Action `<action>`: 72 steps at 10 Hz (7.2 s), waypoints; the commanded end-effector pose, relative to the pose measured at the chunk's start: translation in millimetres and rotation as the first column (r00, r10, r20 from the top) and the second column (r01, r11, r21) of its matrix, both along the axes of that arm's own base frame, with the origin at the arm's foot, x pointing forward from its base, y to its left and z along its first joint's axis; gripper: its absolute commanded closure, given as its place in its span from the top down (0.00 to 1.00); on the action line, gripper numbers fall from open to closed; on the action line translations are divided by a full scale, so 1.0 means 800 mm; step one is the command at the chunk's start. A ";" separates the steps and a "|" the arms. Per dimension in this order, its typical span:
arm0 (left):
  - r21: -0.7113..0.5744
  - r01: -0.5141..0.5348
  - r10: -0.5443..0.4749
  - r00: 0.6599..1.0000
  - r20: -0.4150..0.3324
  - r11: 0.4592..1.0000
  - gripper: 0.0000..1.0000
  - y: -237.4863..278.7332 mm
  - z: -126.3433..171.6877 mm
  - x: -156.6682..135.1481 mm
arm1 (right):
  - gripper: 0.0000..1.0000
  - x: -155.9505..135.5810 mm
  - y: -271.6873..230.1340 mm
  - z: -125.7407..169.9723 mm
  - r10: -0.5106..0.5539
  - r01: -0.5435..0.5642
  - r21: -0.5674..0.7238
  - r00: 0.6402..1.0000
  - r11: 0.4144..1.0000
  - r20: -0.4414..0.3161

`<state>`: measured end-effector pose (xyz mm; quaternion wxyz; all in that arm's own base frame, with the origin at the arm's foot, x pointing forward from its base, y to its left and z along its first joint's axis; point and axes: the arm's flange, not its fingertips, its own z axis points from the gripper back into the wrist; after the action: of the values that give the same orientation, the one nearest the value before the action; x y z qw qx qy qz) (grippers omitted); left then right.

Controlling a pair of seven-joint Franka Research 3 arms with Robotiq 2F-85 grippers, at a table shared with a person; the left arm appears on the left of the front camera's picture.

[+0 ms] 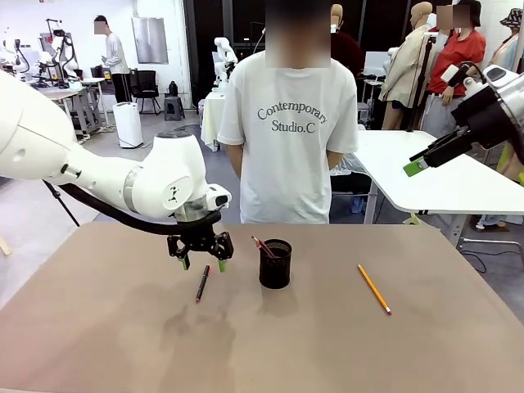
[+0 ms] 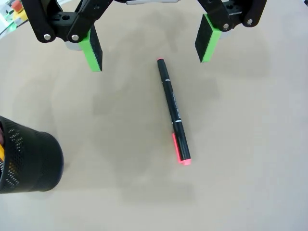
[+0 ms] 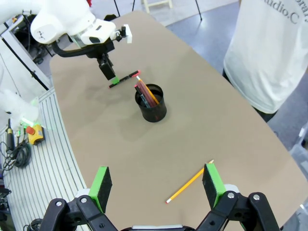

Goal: Place the pens into the pen holder.
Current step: Pick up a writing instrument from the table and place it into the Pen holder.

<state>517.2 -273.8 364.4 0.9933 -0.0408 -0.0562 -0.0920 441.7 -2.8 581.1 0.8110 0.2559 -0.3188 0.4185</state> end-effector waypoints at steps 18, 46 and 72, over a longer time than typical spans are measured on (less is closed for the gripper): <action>0.034 -0.055 0.055 0.998 -0.006 0.998 1.00 0.015 -0.066 0.082 | 1.00 0.001 0.001 0.001 0.004 -0.004 0.009 1.000 1.000 0.007; -0.553 0.430 -0.466 0.881 0.085 0.714 0.00 0.090 -0.019 0.066 | 1.00 0.001 0.001 0.001 0.004 -0.004 0.009 1.000 1.000 0.007; 0.152 0.973 0.047 -0.162 0.986 0.173 0.00 0.001 0.074 -0.019 | 1.00 0.001 0.001 0.001 0.004 -0.004 0.009 1.000 1.000 0.007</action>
<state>499.5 -263.9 452.5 0.3891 -0.4114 -0.6267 -0.5354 441.7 -3.1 581.0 0.8112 0.2559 -0.3187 0.4182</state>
